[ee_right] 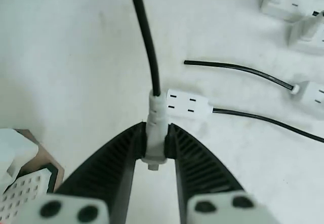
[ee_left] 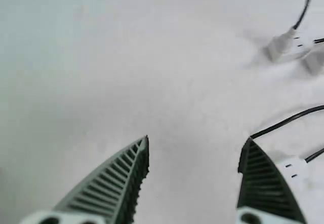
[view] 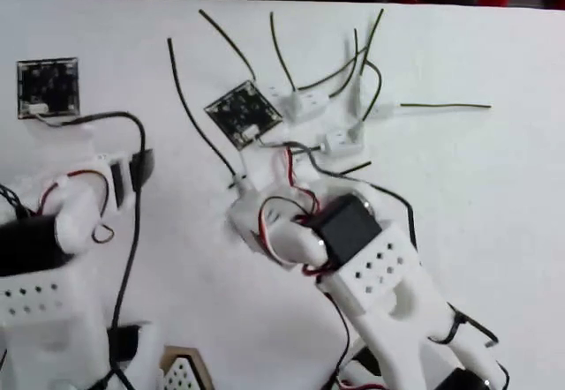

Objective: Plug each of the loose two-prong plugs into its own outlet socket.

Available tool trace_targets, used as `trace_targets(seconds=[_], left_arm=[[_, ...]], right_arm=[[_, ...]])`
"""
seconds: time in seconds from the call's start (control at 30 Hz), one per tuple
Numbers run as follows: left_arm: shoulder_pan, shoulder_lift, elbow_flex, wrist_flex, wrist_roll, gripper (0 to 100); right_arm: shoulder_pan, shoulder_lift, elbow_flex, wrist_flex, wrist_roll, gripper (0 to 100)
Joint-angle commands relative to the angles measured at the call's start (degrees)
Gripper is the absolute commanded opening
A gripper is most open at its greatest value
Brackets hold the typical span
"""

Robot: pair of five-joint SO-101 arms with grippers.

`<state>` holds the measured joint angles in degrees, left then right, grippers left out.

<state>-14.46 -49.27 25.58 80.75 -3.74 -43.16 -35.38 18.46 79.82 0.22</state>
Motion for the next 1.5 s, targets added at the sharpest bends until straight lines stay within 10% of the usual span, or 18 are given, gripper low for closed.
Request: trace_targets(seconds=[0.0, 0.77, 1.47], left_arm=[[6.46, -10.59, -0.44, -0.35, -0.09, 29], [25.63, -25.01, 24.53, -10.99, -3.6, 29], [13.67, -24.84, 27.69, -15.47, -3.25, 29]], right_arm=[[0.92, -6.55, 6.07, -7.69, -0.44, 1.7], [-3.74, -19.65, 31.3, -30.46, -4.48, 1.7], [-3.65, -20.53, 31.47, -30.2, -4.48, 1.7]])
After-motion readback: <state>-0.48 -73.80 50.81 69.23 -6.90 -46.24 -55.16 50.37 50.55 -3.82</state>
